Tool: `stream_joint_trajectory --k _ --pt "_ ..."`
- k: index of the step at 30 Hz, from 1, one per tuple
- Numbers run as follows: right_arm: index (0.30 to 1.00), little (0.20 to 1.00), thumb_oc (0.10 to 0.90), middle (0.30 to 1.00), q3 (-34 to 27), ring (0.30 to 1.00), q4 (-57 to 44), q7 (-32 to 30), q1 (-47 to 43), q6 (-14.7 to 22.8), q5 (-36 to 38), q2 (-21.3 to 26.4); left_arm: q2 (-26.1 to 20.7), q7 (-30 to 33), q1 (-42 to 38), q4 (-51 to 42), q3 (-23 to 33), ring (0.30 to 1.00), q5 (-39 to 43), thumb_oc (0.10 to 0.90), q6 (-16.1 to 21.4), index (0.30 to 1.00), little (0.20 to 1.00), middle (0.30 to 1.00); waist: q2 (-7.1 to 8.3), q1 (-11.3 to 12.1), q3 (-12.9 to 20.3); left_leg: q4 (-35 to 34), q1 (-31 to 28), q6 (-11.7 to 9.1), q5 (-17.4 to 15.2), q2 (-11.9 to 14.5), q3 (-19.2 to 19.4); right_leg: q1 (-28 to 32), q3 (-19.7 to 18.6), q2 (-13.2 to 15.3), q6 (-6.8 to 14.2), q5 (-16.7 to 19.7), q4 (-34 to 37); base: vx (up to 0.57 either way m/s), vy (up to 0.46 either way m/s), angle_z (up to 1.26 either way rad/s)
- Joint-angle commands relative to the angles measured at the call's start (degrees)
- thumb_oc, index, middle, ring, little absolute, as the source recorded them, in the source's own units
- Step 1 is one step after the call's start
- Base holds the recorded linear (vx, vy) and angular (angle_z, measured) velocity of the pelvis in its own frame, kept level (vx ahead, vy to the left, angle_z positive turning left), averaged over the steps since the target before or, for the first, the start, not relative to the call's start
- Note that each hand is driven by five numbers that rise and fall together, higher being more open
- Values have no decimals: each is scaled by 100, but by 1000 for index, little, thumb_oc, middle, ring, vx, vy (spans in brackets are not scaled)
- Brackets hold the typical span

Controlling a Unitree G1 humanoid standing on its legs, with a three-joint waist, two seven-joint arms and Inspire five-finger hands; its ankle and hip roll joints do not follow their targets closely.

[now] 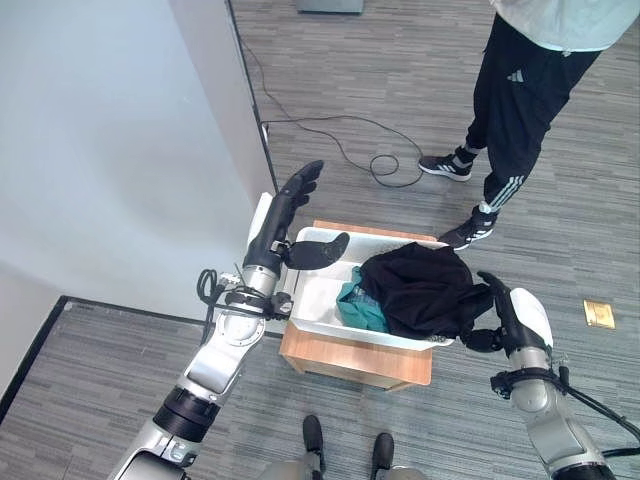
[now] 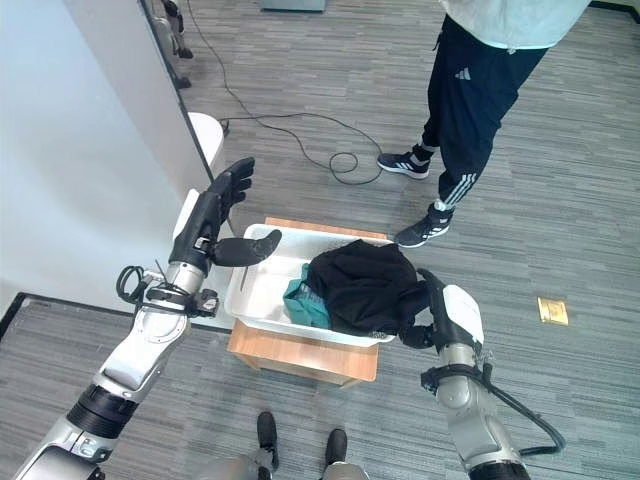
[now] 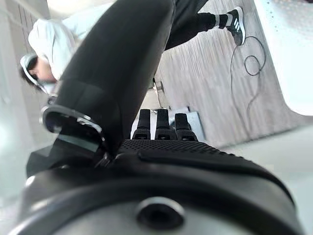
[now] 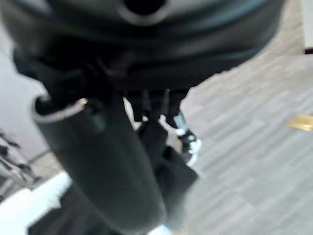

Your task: Pick up bed clothes into laundry basket.

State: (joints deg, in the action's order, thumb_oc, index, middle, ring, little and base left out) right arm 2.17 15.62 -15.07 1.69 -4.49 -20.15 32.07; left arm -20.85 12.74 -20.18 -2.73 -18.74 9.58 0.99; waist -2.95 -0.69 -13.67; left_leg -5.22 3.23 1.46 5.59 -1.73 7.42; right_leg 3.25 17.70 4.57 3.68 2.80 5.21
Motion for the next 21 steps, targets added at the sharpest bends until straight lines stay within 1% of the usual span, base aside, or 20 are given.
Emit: stream_joint_trajectory --k 1,3,4,5,6,7,14,21 --pt "900 900 800 900 -303 900 -15 -267 -524 180 -38 271 179 -138 -650 -421 158 900 143 800 703 900 900 900 85 168 348 22 -92 -442 -470 572 199 288 249 418 492 -514 -21 -18 -9 15" --pt "900 900 800 900 -273 900 77 -262 -558 167 -24 282 181 -160 -611 -432 157 900 176 800 700 900 900 900 89 186 331 22 -81 -438 -467 566 187 285 259 420 491 -513 -21 -14 -9 9" --pt "738 738 692 738 -231 738 192 -251 -602 168 21 292 216 -176 -579 -420 142 900 229 800 704 900 900 900 95 215 289 22 -57 -434 -460 549 168 271 267 426 488 -508 -21 -18 -10 8" --pt "662 662 642 662 -229 662 196 -252 -606 170 22 293 216 -176 -579 -420 143 900 229 800 705 900 900 900 95 214 288 22 -56 -433 -459 549 167 271 268 427 488 -508 -21 -26 -10 7" --pt "533 533 555 533 -198 533 270 -241 -640 172 55 286 225 -185 -582 -411 142 900 259 800 712 900 900 900 95 232 269 22 -41 -436 -451 550 158 271 284 431 488 -508 -21 -41 -15 4" --pt "300 300 400 300 -101 300 423 -233 -742 175 70 331 235 -212 -568 -376 113 900 282 800 715 900 900 900 101 269 210 22 -2 -439 -434 544 133 246 308 441 491 -493 -21 -42 -15 4" --pt "300 300 400 300 6 300 243 -210 -1022 201 -157 501 256 -229 -587 -277 124 900 285 800 709 900 900 900 105 333 149 22 91 -446 -401 529 99 167 332 459 499 -469 -21 -17 -7 5" --pt "300 300 400 300 -189 300 -594 -307 -1345 281 -498 733 256 -217 -546 -262 204 900 366 800 708 900 900 900 152 365 276 22 15 -451 -440 545 104 237 310 453 490 -499 -21 0 0 0"
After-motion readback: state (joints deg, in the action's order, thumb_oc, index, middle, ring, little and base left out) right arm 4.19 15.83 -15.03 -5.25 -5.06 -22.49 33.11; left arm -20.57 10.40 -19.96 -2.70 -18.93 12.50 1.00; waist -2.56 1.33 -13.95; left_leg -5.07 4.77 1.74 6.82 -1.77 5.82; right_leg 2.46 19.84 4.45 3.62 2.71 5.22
